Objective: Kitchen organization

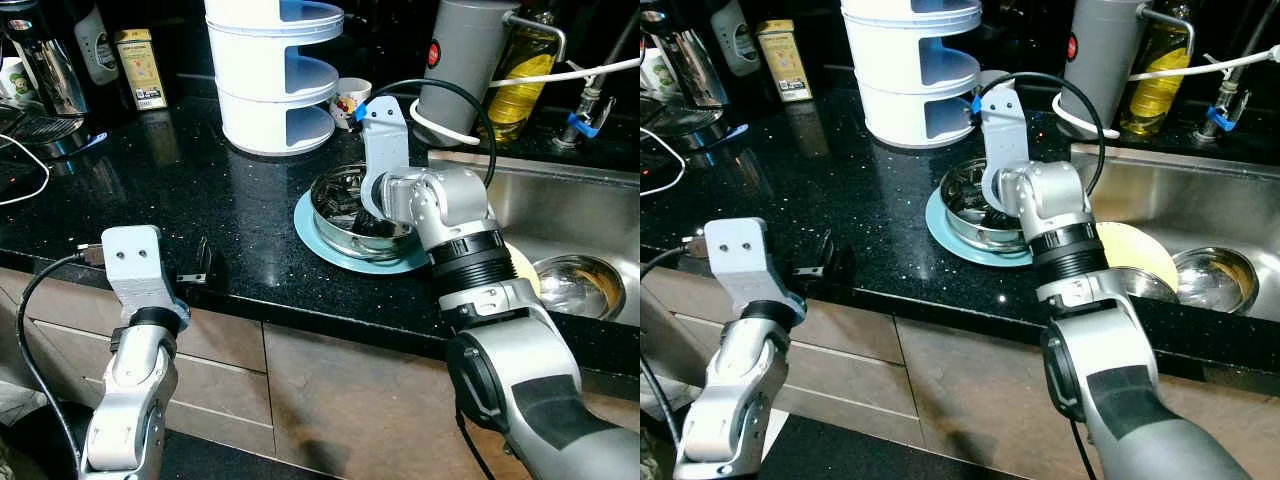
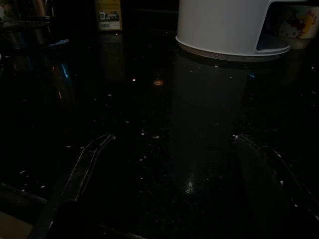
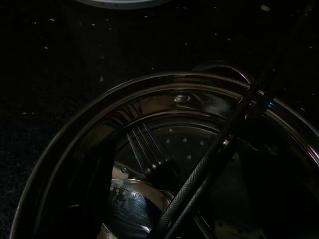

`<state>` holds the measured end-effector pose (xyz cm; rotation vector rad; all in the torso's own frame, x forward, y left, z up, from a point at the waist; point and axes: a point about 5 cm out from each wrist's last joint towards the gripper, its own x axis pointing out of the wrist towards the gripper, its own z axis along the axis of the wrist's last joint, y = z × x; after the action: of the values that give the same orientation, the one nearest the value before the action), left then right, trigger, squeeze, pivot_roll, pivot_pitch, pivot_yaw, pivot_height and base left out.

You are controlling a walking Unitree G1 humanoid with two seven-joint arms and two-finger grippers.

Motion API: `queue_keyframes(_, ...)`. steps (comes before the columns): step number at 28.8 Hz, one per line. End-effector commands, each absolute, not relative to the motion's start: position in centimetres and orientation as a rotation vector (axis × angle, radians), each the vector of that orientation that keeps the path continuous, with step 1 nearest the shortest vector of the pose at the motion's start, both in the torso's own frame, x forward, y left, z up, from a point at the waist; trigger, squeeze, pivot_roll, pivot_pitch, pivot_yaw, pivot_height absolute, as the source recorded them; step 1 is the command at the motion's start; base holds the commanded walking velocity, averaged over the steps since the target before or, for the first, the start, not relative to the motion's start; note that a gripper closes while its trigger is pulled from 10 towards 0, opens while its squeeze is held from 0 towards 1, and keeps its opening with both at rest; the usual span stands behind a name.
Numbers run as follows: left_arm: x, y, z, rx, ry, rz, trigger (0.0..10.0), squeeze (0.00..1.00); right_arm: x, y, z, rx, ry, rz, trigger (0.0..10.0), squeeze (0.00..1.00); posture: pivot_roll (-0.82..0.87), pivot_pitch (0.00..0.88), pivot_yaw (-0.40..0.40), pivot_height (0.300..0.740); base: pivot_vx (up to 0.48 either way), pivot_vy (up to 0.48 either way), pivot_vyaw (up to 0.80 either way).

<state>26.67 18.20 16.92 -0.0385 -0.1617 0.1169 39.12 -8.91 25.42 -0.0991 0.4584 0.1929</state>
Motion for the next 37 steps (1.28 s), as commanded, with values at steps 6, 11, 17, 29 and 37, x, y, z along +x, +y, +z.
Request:
queue_keyframes(6, 26.6, 18.0, 17.1, -0.036, -0.167, 0.119, 10.0, 0.0, 39.0, -9.3, 24.2, -0.175, 0.512, 0.163, 0.0, 0.0, 0.05, 0.0, -0.063, 0.74, 0.0, 0.0, 0.0)
queue_keyframes(11, 26.6, 17.9, 17.1, -0.039, -0.169, 0.119, 10.0, 0.0, 39.0, -9.4, 24.2, -0.216, 0.505, 0.161, 0.0, 0.0, 0.05, 0.0, -0.068, 0.74, 0.0, 0.0, 0.0)
queue_keyframes(17, 26.7, 17.8, 17.0, -0.042, -0.169, 0.118, 10.0, 0.0, 38.9, -9.3, 24.0, -0.271, 0.508, 0.174, 0.0, 0.0, 0.04, 0.0, -0.074, 0.74, 0.0, 0.0, 0.0)
queue_keyframes(29, 26.9, 17.7, 16.9, -0.048, -0.17, 0.122, 10.0, 0.0, 39.1, -8.7, 25.4, -0.257, 0.422, 0.258, 10.0, 0.95, 0.03, 0.0, -0.075, 0.74, 0.0, 0.0, 0.0)
queue_keyframes(37, 26.9, 17.5, 16.9, -0.055, -0.171, 0.116, 10.0, 0.0, 39.3, -9.7, 25.8, -0.194, 0.435, 0.207, 10.0, 0.78, 0.03, 0.0, -0.079, 0.74, 0.0, 0.0, 0.0)
